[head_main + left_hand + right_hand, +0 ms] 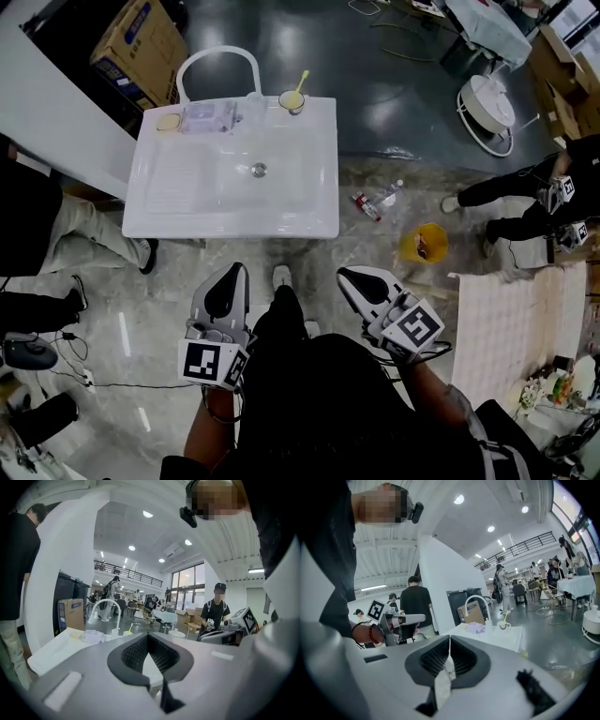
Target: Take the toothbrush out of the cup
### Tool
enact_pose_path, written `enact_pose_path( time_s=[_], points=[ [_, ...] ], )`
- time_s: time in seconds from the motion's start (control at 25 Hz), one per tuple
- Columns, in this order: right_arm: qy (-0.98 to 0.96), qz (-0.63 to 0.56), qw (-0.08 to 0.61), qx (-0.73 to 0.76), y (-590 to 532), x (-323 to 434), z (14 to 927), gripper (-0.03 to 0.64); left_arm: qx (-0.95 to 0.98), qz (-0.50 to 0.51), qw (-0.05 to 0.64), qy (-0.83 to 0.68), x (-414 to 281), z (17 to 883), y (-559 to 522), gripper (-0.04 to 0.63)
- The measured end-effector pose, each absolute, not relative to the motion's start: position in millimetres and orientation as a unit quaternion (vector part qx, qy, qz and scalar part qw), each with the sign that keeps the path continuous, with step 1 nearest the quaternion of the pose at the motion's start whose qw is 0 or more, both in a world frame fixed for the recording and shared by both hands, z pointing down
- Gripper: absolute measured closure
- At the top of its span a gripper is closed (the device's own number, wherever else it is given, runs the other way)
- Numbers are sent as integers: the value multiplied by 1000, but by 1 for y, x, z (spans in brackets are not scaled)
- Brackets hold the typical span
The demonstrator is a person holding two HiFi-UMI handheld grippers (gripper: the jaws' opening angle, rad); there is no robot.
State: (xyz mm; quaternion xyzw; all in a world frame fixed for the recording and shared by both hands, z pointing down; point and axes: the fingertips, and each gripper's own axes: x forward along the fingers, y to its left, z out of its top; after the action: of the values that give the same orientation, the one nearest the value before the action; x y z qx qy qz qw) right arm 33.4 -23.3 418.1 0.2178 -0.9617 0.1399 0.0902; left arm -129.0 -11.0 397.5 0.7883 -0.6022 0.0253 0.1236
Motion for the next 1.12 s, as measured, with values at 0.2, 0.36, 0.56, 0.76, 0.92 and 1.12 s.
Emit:
enact_pose_path(
  time_s=[0.2, 0.36, 0.56, 0.76, 0.92, 1.12],
  points=[
    [-960, 142, 98, 222, -58, 9, 415, 606, 790, 23, 142, -596, -151, 399, -47, 586],
    [-959, 144, 102, 223, -84, -10, 414, 606, 792, 11, 151, -592, -172, 402, -76, 586],
    [-954, 153, 95, 240, -119, -27, 416, 606, 796, -7, 164, -582, -194, 404, -109, 586],
    [-948, 146, 95, 265, -149, -39, 420, 606, 803, -12, 176, -570, -209, 412, -140, 586],
    [-946, 157, 92, 267, -162, -47, 423, 606, 801, -23, 190, -567, -218, 415, -158, 586],
    [-940, 165, 112, 276, -190, -44, 434, 606, 803, -1, 186, -567, -220, 422, -174, 586]
  ],
)
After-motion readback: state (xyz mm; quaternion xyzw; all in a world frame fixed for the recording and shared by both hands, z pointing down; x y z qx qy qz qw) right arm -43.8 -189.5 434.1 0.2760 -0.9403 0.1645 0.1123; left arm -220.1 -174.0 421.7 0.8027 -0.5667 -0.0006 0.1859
